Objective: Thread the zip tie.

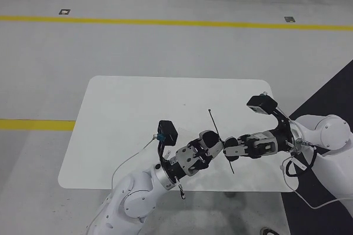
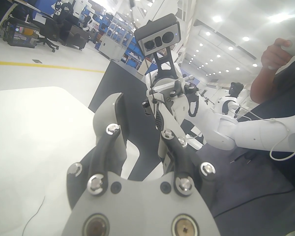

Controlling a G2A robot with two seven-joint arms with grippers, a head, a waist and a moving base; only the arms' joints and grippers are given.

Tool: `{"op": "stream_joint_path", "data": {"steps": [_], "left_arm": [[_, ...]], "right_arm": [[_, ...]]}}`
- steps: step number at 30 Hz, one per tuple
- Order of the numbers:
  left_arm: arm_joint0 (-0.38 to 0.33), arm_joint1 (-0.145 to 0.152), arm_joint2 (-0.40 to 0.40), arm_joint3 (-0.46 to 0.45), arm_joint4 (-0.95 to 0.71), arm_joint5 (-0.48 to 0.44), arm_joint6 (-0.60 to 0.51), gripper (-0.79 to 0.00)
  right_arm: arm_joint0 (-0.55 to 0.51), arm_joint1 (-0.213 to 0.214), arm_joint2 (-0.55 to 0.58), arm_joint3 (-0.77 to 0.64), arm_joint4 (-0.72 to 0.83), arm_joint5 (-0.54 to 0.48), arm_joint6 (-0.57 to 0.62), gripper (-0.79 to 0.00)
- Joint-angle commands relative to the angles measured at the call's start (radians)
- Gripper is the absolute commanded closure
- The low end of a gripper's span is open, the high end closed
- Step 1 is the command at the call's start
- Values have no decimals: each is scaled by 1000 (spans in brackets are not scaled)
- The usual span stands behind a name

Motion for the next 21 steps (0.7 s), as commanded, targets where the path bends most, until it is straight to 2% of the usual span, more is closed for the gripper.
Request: {"op": "stream_joint_path", "data": {"steps": [1,9,21], "left_arm": [[2,0,-2,-2,2,-1,1,-197],[13,2,-8,-2,4,-6,-2,-139],[14,2,1,-14,2,-18,-8,-172]], "right_arm": [[0,0,0,0,0,0,0,0],[0,0,0,0,0,0,0,0],[0,0,0,0,0,0,0,0]]}}
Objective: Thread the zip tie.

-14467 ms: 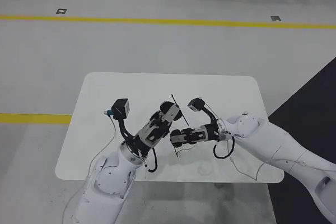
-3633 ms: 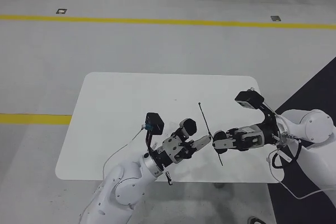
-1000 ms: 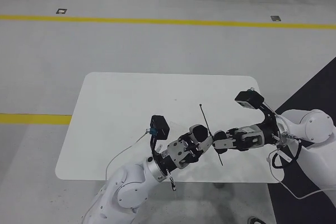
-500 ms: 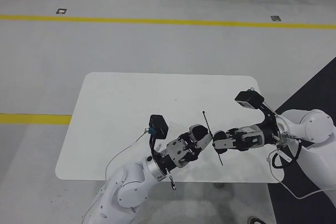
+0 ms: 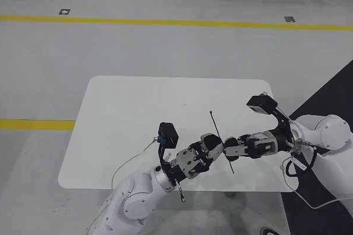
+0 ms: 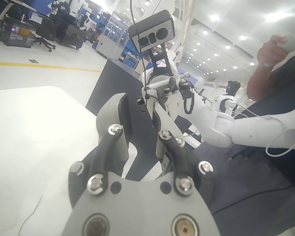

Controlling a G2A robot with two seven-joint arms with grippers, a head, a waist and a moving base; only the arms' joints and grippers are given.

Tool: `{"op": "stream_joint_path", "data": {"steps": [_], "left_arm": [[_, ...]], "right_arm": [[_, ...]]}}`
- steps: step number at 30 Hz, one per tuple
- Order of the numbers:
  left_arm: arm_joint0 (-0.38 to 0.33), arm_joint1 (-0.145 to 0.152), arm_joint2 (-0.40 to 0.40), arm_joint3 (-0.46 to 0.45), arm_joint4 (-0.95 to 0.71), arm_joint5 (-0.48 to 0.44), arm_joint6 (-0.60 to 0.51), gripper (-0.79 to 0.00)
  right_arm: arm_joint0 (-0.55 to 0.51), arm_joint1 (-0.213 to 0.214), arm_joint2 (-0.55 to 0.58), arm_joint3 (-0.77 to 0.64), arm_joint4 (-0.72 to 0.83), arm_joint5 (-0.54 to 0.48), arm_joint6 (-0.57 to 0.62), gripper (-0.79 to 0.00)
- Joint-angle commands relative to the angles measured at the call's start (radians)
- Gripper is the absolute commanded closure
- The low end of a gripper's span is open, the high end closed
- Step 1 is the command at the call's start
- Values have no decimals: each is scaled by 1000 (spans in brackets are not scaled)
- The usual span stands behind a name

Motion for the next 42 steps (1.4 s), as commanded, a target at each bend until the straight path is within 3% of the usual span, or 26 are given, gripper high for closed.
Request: {"op": "stream_joint_path", "data": {"steps": [1,12,29,42], "left_arm": [[-1,0,0,-3,1,-1,-1,-160],[-11,-2,7,1,2,3,0,-139],[-11,-3,7,1,6,-1,3,0],[-9,-3,9,1,22,-3,2,0]], "right_arm": [[0,0,0,0,0,0,0,0],[0,0,0,0,0,0,0,0],[0,0,0,0,0,0,0,0],[-23,-6,13,-32,-11,19,-44,0]]}}
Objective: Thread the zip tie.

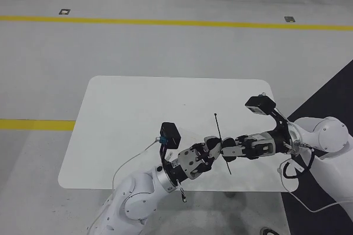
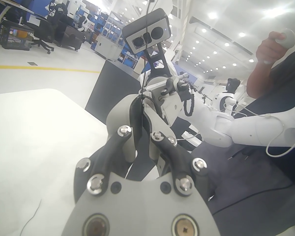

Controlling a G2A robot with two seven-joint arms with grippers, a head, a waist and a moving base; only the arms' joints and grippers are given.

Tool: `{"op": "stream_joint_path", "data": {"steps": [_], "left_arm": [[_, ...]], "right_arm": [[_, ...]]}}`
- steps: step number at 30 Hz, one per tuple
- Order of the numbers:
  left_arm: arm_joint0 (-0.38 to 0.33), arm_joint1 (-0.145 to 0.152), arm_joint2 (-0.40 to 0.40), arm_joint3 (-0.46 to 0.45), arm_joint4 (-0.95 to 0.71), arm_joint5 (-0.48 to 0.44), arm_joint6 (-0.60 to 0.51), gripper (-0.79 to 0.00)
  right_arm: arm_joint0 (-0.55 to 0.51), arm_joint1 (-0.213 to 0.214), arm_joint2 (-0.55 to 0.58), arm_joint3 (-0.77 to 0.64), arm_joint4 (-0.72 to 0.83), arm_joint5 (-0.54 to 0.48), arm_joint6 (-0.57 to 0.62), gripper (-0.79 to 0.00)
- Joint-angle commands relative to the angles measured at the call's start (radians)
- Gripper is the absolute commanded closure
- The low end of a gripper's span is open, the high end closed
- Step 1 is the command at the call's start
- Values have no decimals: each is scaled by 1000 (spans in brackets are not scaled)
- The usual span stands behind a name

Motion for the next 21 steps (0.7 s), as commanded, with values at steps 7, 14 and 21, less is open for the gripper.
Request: {"op": "stream_joint_path", "data": {"steps": [7,14,21], "left_arm": [[0,1,-1,19,22,-3,2,0],[-1,1,-3,35,41,-7,6,0],[-7,0,1,53,59,-8,14,0]], "right_arm": [[-12,-3,23,-2,10,-2,3,0],[-28,-4,56,-15,26,-7,7,0],[-36,-6,79,-31,35,-11,7,0]]}}
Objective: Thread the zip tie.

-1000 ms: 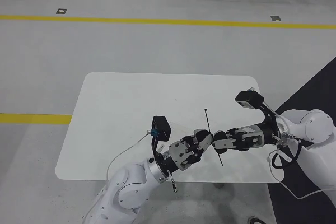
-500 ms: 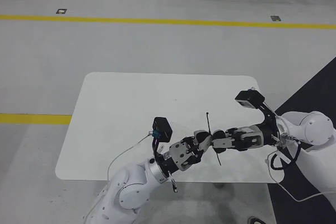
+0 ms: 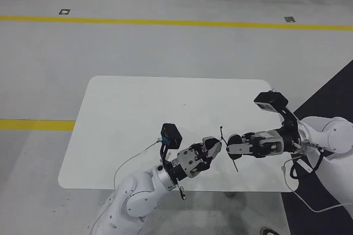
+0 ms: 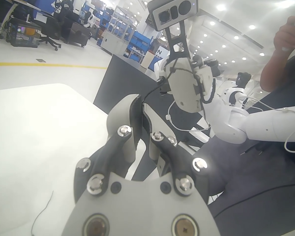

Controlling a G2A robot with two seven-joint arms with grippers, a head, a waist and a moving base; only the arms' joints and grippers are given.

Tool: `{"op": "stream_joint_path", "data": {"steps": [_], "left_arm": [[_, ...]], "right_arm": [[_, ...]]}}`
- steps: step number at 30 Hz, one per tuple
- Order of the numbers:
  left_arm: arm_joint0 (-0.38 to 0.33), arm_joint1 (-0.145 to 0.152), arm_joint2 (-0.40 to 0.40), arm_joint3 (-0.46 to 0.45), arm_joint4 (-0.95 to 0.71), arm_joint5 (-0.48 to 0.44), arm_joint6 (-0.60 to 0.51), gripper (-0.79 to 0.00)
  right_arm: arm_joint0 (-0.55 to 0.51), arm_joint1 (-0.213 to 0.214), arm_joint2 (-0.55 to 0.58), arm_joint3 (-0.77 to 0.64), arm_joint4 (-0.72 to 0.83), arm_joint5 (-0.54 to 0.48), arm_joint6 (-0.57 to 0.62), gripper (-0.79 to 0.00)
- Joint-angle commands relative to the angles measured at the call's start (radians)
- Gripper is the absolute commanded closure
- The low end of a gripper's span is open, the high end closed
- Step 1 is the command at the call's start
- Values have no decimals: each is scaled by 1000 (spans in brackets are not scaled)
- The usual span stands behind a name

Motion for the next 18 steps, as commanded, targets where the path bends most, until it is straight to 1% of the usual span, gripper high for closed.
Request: {"op": "stream_joint_path", "data": {"steps": [1,18], "left_arm": [[0,-1,2,6,6,2,4,0],[-12,-3,3,41,2,5,9,0]], "right_arm": [[-3,-1,6,-4,3,-1,1,0],[-35,-5,73,-32,41,-22,9,0]]}}
